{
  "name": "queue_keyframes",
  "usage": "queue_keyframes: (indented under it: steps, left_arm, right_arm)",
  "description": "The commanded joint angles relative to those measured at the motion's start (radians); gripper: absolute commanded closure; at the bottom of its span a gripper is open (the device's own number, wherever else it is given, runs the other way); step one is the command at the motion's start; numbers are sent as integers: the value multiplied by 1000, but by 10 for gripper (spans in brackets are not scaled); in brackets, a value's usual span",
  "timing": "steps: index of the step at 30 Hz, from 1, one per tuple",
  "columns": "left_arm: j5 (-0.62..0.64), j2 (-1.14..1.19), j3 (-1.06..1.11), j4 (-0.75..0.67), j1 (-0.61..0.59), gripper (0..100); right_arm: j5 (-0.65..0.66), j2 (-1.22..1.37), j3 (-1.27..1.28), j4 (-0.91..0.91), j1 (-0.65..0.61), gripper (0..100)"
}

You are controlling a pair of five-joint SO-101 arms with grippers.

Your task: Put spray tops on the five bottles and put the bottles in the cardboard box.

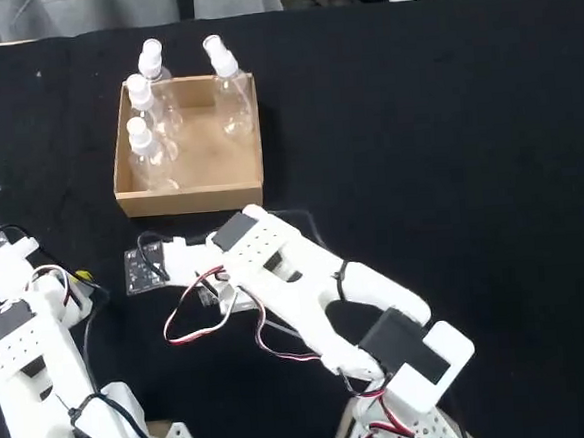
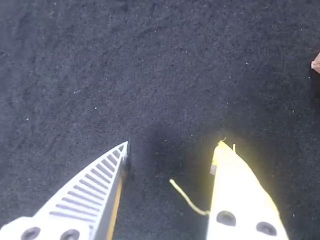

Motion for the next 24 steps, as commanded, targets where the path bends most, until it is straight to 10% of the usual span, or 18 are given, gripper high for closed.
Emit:
queue_keyframes:
  steps: [1, 24]
  left_arm:
    - [11, -28, -58, -14, -10, 755]
    - [11, -28, -58, -14, -7, 755]
  right_arm:
    - [-60, -10, -33, -5, 63, 874]
    - [-186, -265, -96, 292, 71, 874]
